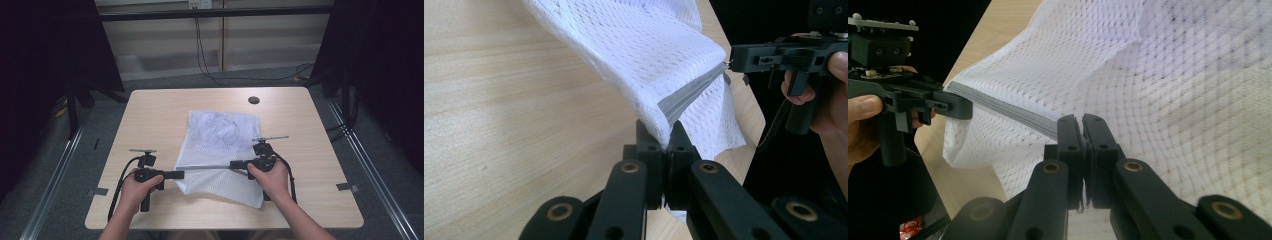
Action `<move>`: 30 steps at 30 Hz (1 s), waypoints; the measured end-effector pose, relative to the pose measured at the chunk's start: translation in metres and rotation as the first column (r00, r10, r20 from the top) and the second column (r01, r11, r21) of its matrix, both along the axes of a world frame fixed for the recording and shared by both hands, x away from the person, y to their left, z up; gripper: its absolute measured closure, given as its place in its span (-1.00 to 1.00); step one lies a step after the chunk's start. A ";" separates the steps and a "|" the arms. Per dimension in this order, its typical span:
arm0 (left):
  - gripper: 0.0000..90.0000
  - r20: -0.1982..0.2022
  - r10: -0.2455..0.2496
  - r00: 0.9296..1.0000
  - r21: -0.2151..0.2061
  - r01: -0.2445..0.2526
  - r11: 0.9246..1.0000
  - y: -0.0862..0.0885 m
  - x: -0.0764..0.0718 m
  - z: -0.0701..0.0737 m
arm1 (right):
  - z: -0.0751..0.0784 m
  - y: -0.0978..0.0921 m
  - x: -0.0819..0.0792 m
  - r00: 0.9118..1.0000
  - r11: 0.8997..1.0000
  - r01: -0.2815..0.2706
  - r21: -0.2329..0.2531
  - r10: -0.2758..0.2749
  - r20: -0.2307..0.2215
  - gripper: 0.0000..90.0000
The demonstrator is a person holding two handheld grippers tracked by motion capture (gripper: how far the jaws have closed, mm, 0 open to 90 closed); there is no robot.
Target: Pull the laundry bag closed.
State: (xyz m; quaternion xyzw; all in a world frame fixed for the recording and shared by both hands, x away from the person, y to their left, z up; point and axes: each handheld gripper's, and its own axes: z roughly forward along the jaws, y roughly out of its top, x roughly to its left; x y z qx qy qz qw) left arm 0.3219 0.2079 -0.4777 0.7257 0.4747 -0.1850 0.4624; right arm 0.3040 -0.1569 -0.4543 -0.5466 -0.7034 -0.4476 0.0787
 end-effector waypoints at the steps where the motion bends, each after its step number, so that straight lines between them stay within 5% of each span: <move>1: 0.97 0.001 -0.001 1.000 0.003 0.001 1.000 0.000 0.000 0.000 | 0.000 -0.001 0.000 1.000 1.000 -0.001 -0.001 0.001 0.005 0.95; 30: 0.96 -0.007 0.003 1.000 -0.008 -0.003 1.000 -0.001 0.000 0.000 | 0.001 -0.013 -0.003 1.000 1.000 0.005 -0.008 -0.005 0.008 0.95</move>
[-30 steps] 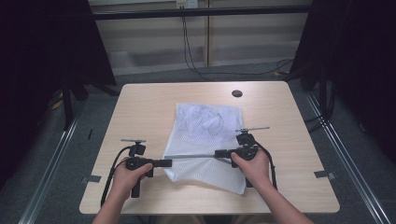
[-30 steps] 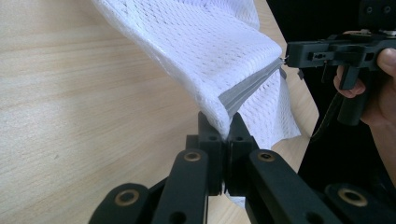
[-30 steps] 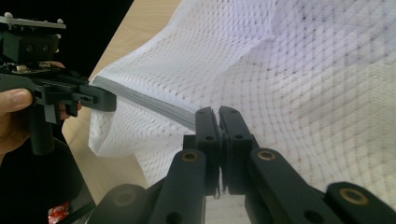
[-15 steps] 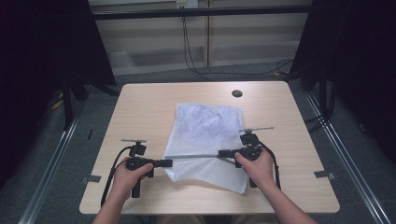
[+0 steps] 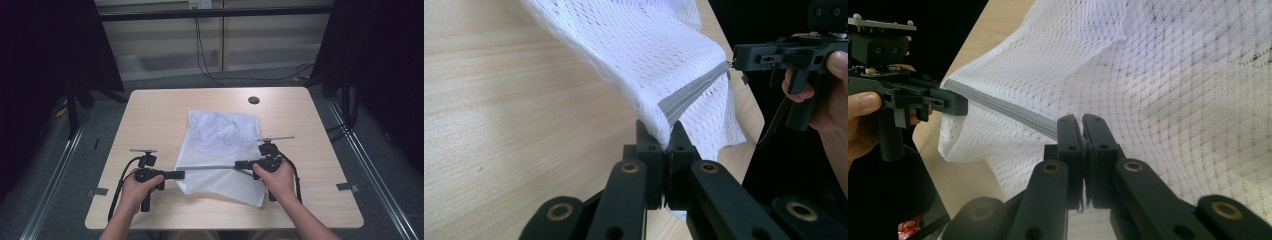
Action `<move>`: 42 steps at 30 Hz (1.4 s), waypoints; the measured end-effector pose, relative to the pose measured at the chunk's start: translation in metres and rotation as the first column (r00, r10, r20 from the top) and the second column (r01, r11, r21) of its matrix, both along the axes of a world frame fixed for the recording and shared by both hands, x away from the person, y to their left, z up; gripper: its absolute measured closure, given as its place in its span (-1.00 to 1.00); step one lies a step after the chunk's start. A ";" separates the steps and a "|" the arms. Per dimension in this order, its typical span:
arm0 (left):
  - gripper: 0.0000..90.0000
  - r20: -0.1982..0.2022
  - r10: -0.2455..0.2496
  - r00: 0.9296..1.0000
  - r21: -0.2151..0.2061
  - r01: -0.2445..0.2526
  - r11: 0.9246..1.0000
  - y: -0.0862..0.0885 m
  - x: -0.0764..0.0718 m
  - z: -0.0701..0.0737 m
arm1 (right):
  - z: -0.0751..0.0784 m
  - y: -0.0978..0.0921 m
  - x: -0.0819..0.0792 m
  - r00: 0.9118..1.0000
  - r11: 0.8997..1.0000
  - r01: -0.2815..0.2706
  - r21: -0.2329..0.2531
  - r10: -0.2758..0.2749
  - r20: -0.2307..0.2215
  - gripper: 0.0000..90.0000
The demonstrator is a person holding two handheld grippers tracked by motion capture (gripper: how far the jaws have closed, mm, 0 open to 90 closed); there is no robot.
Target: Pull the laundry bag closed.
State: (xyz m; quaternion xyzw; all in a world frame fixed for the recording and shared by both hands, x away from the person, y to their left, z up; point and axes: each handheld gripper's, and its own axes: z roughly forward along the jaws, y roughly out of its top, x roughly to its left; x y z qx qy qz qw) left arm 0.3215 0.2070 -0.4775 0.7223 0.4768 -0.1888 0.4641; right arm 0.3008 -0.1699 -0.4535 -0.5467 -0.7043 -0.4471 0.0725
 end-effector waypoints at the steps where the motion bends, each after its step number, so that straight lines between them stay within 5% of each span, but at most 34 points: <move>1: 0.97 0.000 0.001 1.000 0.000 -0.001 1.000 0.000 0.000 0.000 | 0.000 0.000 0.000 1.000 1.000 -0.002 -0.005 0.002 0.001 0.95; 42: 0.97 0.004 0.007 1.000 0.006 -0.007 1.000 0.002 0.000 0.001 | 0.001 -0.015 -0.005 1.000 1.000 0.014 -0.004 -0.014 0.004 0.95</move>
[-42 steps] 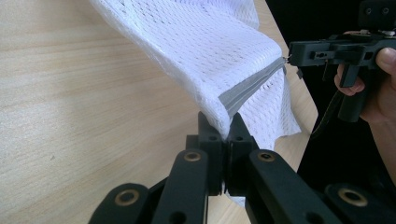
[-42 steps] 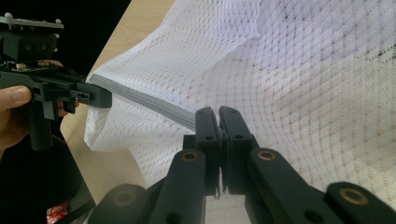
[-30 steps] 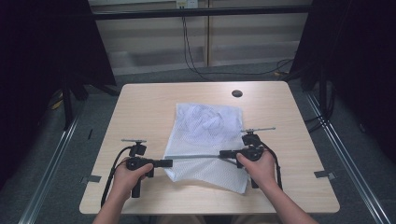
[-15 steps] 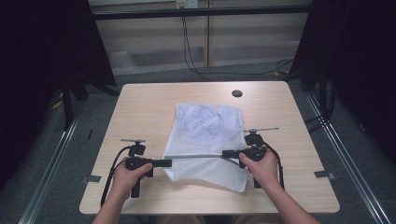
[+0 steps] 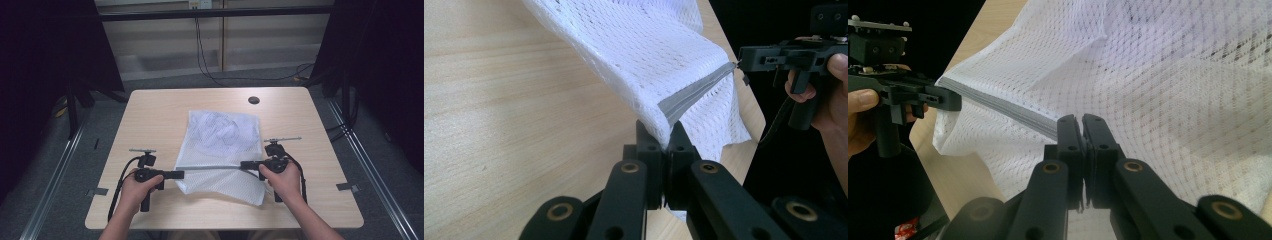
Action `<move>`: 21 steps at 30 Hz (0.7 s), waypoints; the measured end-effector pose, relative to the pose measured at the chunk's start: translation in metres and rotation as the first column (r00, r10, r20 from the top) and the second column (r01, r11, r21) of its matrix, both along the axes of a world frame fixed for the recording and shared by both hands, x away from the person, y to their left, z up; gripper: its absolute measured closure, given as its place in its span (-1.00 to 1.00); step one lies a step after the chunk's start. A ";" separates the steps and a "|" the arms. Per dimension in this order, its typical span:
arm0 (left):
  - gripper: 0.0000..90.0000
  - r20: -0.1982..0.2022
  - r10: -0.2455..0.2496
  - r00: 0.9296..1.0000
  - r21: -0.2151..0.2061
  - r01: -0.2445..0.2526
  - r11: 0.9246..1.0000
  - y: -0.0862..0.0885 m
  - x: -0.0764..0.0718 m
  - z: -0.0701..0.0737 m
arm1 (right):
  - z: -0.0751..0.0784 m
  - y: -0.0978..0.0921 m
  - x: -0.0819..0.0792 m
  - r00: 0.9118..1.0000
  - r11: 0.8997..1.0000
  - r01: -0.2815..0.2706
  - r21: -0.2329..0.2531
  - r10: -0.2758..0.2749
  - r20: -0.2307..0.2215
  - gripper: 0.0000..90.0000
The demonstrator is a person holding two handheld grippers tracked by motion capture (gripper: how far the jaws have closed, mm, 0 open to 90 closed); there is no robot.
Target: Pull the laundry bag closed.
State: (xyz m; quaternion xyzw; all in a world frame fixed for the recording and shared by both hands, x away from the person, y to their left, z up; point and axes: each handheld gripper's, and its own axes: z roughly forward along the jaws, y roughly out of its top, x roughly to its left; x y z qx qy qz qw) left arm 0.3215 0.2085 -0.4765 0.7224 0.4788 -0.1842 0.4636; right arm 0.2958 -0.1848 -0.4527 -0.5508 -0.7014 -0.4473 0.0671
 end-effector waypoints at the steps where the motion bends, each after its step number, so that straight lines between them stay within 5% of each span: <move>1: 0.96 0.001 -0.002 1.000 0.001 0.002 1.000 0.000 0.000 0.000 | 0.000 0.000 0.000 1.000 1.000 -0.001 -0.001 0.001 0.001 0.95; 21: 0.96 0.000 -0.001 1.000 0.002 0.001 1.000 0.000 0.000 0.000 | 0.000 -0.006 -0.002 1.000 1.000 0.009 -0.008 -0.009 0.000 0.95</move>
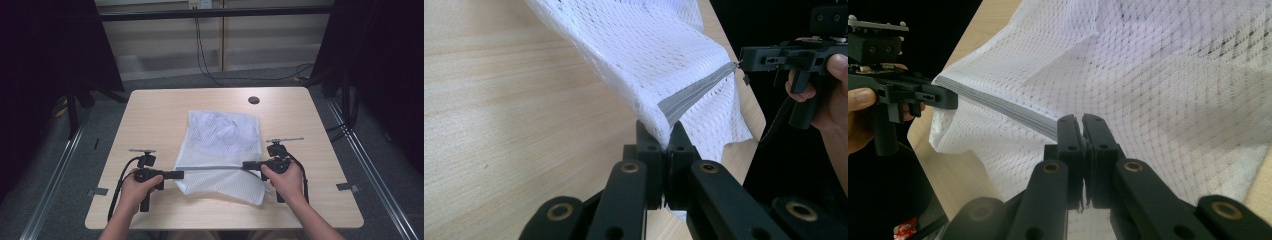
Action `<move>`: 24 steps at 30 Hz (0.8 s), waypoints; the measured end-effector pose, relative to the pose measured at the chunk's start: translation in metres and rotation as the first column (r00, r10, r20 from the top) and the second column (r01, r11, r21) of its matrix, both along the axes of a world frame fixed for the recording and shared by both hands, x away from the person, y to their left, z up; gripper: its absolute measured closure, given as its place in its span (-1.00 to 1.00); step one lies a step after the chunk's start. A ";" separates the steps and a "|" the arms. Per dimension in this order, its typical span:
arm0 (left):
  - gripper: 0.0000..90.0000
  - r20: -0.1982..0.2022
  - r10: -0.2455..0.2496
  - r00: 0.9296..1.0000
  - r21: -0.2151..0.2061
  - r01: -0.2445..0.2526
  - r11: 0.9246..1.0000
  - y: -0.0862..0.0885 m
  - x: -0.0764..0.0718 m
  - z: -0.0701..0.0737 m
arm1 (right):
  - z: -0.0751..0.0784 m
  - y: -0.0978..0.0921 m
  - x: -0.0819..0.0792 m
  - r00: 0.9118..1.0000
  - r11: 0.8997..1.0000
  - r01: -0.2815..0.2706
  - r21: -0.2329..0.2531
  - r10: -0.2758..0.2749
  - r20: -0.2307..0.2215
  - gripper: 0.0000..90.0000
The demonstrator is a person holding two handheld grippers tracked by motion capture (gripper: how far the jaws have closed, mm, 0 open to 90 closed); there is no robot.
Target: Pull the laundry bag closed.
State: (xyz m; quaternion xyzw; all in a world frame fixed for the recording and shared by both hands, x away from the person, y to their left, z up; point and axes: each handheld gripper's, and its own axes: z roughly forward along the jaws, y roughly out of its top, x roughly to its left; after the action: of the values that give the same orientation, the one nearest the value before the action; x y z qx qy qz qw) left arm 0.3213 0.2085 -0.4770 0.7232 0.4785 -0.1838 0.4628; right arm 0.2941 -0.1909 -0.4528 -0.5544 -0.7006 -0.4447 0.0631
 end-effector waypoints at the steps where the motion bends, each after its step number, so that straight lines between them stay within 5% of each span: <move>1: 0.96 0.001 -0.006 1.000 0.003 0.006 1.000 0.000 0.000 0.000 | 0.000 0.000 0.000 1.000 1.000 0.000 0.001 0.000 -0.001 0.95; 24: 0.96 -0.003 -0.003 1.000 0.008 0.003 1.000 0.002 0.000 0.000 | 0.000 -0.007 -0.002 1.000 1.000 0.008 -0.006 -0.008 -0.005 0.95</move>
State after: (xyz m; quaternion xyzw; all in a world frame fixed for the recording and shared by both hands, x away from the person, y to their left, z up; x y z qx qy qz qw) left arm 0.3215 0.2101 -0.4772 0.7256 0.4788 -0.1838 0.4588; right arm 0.2923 -0.1983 -0.4525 -0.5586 -0.6995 -0.4414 0.0617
